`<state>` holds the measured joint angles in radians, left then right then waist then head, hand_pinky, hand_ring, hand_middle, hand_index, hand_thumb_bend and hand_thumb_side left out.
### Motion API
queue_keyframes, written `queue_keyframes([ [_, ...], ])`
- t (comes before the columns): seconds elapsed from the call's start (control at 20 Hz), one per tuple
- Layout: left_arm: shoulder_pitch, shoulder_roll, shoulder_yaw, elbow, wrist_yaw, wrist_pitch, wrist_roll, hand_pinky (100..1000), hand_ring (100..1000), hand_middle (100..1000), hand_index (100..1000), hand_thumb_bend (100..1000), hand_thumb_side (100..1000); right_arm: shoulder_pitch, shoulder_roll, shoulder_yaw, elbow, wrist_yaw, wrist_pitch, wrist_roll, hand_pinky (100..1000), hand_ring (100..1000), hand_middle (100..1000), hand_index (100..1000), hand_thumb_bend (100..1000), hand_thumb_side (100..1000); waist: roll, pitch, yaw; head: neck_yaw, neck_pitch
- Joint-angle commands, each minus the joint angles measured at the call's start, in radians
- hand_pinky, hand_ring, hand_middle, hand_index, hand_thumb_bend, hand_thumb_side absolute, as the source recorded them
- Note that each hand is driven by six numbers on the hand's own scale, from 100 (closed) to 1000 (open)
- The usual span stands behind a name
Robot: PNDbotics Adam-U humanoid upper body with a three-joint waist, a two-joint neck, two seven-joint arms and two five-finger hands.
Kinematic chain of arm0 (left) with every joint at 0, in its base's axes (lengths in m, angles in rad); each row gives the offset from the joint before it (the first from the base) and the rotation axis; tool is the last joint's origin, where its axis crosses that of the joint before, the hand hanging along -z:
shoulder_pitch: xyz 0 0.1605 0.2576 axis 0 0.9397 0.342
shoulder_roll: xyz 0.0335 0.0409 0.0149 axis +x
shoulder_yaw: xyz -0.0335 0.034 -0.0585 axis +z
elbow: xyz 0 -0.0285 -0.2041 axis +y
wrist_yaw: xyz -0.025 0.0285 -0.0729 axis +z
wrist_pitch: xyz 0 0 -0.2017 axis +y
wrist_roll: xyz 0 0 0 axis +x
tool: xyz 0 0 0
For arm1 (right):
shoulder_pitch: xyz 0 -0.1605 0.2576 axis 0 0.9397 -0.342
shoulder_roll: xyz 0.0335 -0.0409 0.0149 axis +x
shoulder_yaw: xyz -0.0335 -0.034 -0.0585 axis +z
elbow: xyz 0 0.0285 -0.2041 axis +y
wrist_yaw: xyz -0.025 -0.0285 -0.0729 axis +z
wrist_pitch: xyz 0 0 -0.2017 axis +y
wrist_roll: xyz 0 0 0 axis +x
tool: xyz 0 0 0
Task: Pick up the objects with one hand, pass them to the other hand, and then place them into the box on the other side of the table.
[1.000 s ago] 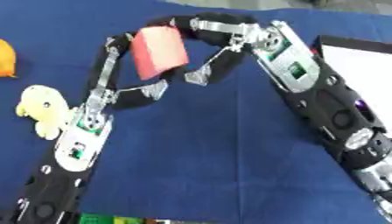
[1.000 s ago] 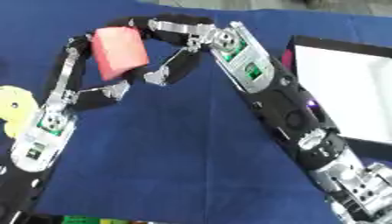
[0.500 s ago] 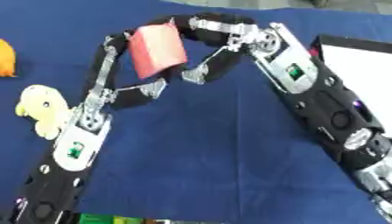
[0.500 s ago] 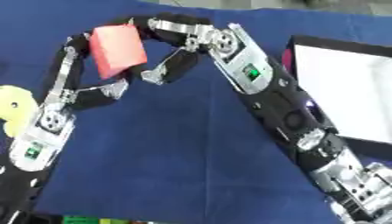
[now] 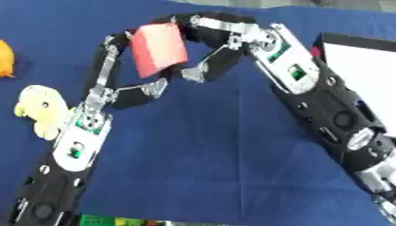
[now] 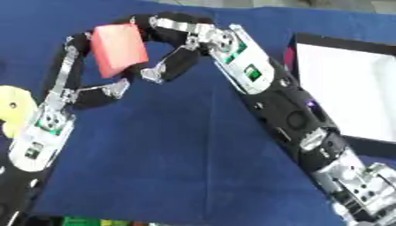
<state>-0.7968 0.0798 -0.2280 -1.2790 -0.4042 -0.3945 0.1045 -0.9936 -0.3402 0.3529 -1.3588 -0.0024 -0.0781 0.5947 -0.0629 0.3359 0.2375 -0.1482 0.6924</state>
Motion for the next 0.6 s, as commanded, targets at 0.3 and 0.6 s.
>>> queue_keyframes([
  [0.3,-0.022,-0.006,-0.011,-0.008,-0.114,0.046,-0.049,912,755,644,892,344,348,-0.026,-0.013,-0.008,-0.020,-0.046,0.030,-0.024,964,1000,765,798,100,100,0.009,-0.027,-0.002,-0.007,0.000],
  [0.6,-0.020,-0.009,-0.008,0.000,-0.165,0.100,-0.068,913,776,670,912,413,486,-0.027,-0.017,-0.010,-0.031,-0.060,0.044,-0.034,960,1000,765,799,100,100,0.012,-0.028,-0.005,-0.007,-0.004],
])
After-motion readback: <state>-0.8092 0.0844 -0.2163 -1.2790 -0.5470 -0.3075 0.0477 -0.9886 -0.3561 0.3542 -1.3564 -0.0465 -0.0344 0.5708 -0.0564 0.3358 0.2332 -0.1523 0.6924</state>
